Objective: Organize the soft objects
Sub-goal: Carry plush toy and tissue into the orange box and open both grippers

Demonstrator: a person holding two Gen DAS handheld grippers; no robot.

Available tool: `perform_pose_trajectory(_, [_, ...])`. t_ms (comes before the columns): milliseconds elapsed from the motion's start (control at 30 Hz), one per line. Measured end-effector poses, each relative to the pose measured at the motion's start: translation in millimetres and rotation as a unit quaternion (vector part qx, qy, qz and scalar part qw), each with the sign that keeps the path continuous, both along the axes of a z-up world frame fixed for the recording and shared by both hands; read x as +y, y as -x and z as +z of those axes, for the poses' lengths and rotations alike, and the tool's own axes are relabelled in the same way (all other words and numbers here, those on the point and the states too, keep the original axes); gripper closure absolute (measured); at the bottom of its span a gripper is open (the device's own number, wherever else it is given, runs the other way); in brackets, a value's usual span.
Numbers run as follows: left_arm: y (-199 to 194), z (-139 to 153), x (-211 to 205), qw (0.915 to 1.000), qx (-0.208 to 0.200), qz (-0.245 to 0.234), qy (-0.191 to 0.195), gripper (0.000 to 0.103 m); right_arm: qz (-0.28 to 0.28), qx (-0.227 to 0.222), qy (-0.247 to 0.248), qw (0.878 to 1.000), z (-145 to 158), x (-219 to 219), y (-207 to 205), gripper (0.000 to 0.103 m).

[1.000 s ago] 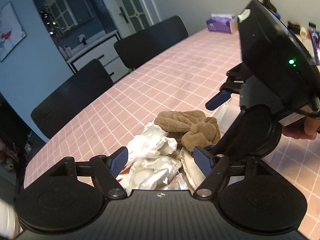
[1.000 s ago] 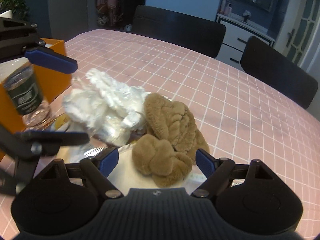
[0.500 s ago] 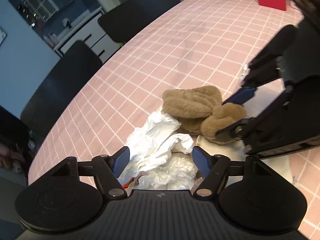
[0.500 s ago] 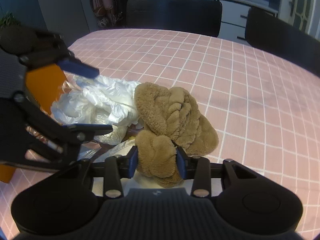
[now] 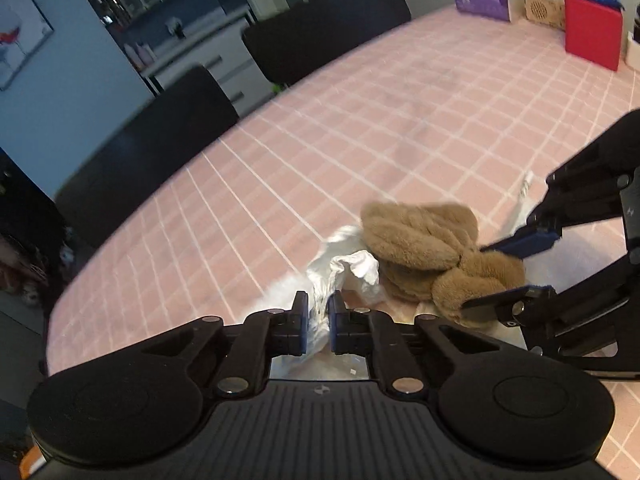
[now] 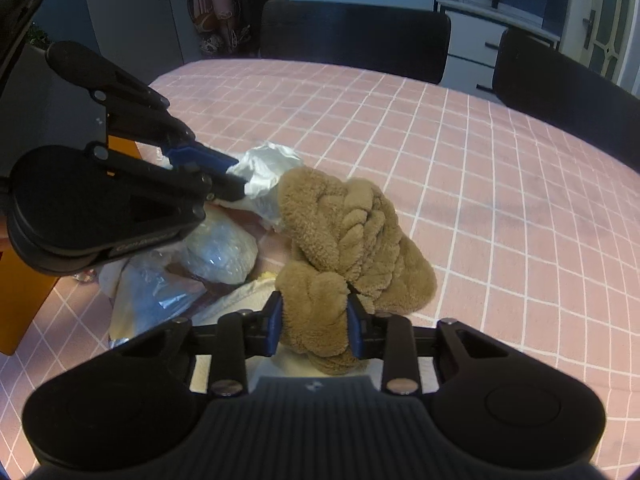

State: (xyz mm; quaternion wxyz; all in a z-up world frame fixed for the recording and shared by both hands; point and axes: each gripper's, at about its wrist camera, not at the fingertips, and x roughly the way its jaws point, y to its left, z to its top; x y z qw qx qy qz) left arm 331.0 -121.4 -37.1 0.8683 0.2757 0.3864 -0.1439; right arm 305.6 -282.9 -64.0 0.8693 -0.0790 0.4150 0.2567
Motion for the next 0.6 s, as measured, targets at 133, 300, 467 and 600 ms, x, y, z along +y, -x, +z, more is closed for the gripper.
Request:
perform_pose_trajectory(133, [9,25,3,0.9994,-0.033,-0.001,0.012,0.094,-0.013,-0.011,-0.007,1.000,14,-2,1,0.081])
perform_pose_trajectory(300, [30,52,4,0.9970,-0.075,-0.005,0.018,0.094,-0.033,-0.025,-0.017,0.999,40,-2,8,0.083])
perform_pose_trajectory(467, [53,79,8,0.9934,-0.104,-0.013,0.045,0.094,-0.053,-0.045,-0.024,0.997,67,-3,25,0.084])
perform_pose_trajectory(600, [79,97,10,0.9907,-0.116,-0.028,0.066,0.094,-0.060,-0.061,-0.028,0.996,86,-4,51,0.084])
